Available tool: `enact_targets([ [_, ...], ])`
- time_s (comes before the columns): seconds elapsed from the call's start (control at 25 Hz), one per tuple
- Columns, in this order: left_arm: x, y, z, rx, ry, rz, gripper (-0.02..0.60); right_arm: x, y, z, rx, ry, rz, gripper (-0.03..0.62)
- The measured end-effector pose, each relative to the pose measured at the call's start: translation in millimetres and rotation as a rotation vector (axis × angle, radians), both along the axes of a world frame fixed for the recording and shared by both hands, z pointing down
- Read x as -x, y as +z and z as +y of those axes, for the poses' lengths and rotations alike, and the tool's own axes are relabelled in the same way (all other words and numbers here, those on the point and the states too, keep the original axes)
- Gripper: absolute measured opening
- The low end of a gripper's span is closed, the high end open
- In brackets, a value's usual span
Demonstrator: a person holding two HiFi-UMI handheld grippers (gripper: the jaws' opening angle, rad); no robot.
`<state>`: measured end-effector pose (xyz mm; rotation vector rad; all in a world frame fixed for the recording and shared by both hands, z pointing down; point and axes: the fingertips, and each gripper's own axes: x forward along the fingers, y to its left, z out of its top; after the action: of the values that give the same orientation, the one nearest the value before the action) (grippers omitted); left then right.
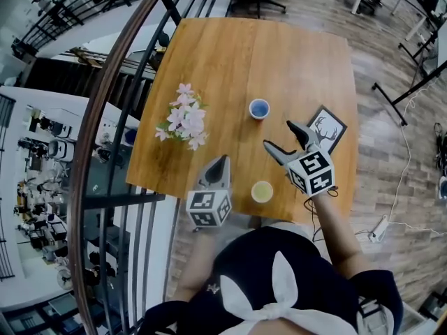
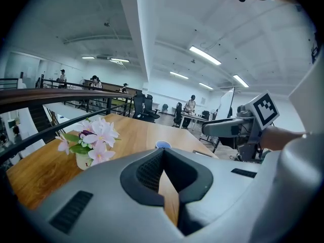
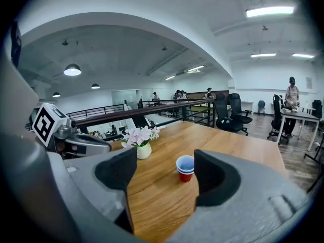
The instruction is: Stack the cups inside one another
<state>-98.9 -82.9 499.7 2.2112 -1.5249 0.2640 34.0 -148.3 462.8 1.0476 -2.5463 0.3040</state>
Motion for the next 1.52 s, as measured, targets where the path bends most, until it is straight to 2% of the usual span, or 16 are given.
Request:
enact_targets([
  [0.6, -9, 6, 26, 0.016, 0.04, 0.002, 0.017, 2, 11, 48, 0.025, -0.021, 0.011, 0.348],
  [1.16, -12, 22, 50, 0.054, 0.031, 0.009, 0.017, 17, 43, 100, 0.098, -0.108, 0.034, 0.348],
  [1.52, -15, 37, 63, 0.091, 0.024, 0.013, 0.017, 28, 84, 139, 0.172, -0.168, 0.083, 0.35],
])
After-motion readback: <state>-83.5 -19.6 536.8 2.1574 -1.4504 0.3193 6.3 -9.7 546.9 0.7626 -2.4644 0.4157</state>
